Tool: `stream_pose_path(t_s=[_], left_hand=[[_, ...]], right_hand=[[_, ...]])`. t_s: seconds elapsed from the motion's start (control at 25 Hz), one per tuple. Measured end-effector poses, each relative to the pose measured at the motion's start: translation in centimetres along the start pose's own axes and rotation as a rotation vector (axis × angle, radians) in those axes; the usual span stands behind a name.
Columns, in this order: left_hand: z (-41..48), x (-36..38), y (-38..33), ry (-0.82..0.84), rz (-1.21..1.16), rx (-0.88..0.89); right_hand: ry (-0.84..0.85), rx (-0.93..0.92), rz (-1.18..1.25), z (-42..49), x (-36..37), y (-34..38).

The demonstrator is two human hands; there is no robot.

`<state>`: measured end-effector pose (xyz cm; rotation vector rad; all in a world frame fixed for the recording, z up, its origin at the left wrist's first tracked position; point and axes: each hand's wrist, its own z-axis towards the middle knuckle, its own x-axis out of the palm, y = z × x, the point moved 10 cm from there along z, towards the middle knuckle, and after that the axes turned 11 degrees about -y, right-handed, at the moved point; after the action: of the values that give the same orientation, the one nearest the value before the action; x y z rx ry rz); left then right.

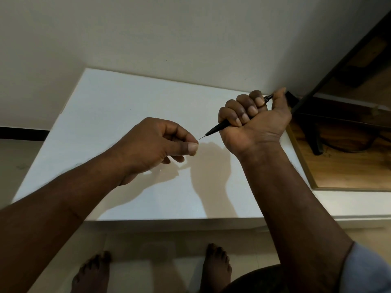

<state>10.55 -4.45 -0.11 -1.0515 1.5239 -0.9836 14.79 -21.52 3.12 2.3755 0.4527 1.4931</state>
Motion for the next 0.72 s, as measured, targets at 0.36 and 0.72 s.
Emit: stream_pose_path(t_s=[0.36,0.72], left_hand=[[0.0,-0.9,-1.7,-0.140,0.396,0.292],[-0.5,-1.6,-3.6,-0.261,0.457,0.507]], right_hand=[[0.015,0.034,0.013,0.0,0.0,-0.5],[0.012,0.045,-0.021,0.0,0.0,-0.6]])
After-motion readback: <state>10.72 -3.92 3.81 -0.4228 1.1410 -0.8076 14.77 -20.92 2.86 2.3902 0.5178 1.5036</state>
